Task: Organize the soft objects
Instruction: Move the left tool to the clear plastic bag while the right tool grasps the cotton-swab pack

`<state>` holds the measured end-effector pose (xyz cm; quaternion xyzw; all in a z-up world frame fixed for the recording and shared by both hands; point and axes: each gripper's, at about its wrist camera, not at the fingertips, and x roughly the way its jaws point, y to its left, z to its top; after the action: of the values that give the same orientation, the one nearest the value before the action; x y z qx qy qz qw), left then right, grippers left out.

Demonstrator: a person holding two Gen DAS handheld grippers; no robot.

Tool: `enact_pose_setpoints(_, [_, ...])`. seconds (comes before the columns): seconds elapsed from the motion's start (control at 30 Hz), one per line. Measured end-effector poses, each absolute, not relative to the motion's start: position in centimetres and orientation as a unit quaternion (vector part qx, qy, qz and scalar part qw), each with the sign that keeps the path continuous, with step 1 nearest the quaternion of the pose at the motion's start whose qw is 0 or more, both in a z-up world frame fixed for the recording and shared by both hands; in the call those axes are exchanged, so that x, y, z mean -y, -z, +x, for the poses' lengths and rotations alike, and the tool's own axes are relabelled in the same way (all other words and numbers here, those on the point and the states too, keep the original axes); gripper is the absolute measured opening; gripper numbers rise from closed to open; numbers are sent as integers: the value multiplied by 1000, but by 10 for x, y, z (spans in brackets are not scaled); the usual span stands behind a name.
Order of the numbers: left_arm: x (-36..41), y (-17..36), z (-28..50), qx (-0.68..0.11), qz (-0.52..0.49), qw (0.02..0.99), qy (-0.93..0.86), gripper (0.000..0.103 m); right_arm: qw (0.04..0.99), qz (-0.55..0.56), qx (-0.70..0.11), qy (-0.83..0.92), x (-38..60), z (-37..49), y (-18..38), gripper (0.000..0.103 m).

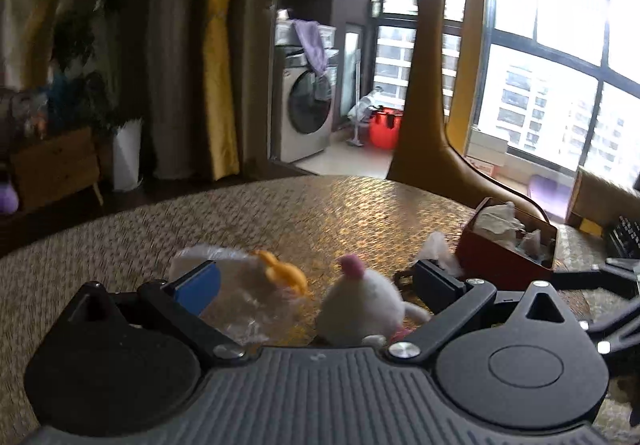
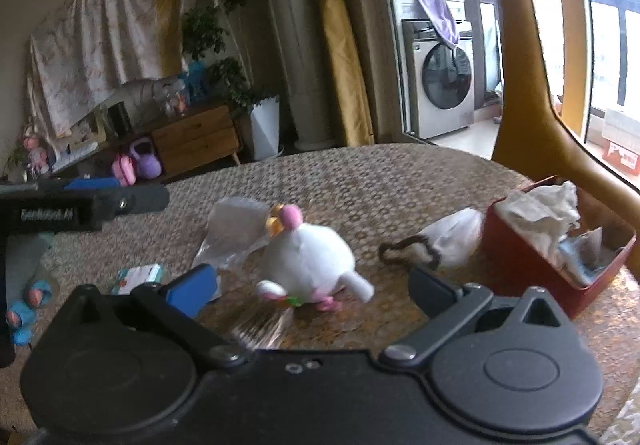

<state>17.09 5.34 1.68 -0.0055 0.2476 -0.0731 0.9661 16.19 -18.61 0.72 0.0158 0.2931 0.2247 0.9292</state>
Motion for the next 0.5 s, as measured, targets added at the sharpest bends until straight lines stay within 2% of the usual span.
enact_pose_setpoints(0.23, [-100, 7, 187, -275, -54, 958, 54, 103, 916, 8, -320, -241, 147, 168, 21, 103])
enact_pose_setpoints(0.5, [-139, 24, 221, -298, -53, 953, 0, 103, 903, -10, -352, -246, 112, 181, 51, 100])
